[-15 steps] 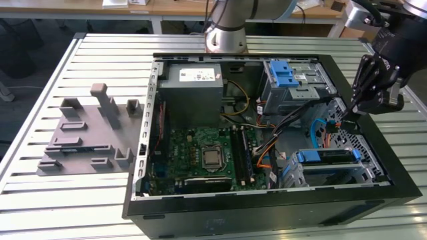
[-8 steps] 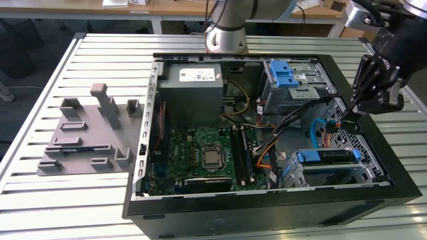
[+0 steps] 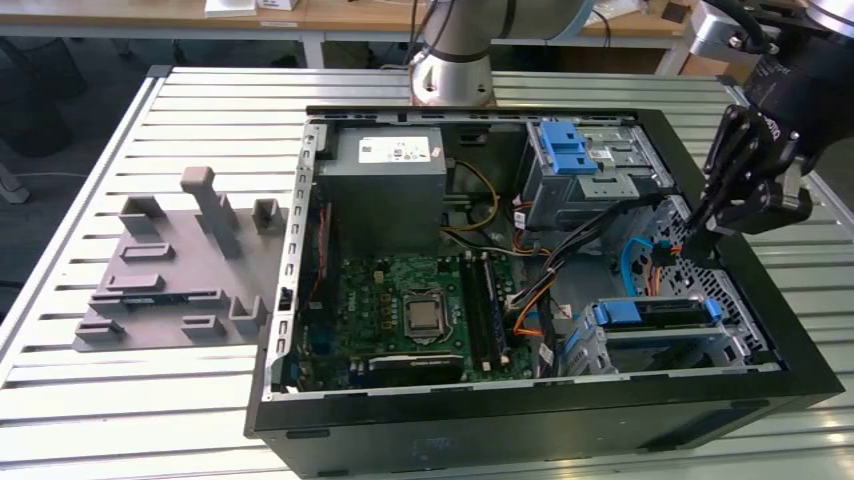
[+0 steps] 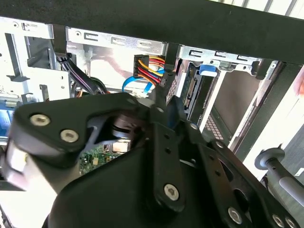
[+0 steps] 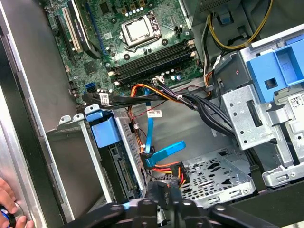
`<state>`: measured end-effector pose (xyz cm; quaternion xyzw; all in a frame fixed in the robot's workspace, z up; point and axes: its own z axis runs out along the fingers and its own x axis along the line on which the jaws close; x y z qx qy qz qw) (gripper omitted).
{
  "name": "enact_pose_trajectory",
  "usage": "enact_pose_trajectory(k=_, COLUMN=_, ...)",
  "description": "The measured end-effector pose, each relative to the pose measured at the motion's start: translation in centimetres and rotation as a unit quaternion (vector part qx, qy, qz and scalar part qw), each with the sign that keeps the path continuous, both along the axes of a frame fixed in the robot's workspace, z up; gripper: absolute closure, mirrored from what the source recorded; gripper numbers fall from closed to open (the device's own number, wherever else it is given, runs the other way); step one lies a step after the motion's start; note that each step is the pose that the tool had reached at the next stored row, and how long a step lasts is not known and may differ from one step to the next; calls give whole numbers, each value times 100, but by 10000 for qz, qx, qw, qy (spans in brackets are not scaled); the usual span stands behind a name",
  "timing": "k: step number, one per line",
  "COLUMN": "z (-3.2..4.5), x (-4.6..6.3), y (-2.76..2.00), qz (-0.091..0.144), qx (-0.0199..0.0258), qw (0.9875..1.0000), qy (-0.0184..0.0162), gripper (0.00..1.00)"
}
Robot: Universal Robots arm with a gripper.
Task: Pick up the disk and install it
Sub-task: 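Insert the first disk wire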
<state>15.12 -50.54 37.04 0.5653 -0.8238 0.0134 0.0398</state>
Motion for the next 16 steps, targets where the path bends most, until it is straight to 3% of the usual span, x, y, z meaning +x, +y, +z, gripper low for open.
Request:
enact_pose_trajectory(k=3, z=-1, x=0, y=0, qz=40, qx=0, qw=10000, qy=0, gripper=70)
enact_pose_trajectory(k=8, z=-4, x=0, y=0, qz=314, qx=0, qw=9995, qy=0, gripper=70)
enact_pose_trajectory(k=16, z=-27, x=0, y=2, qz=320, qx=-9, qw=9995, qy=0, gripper=70)
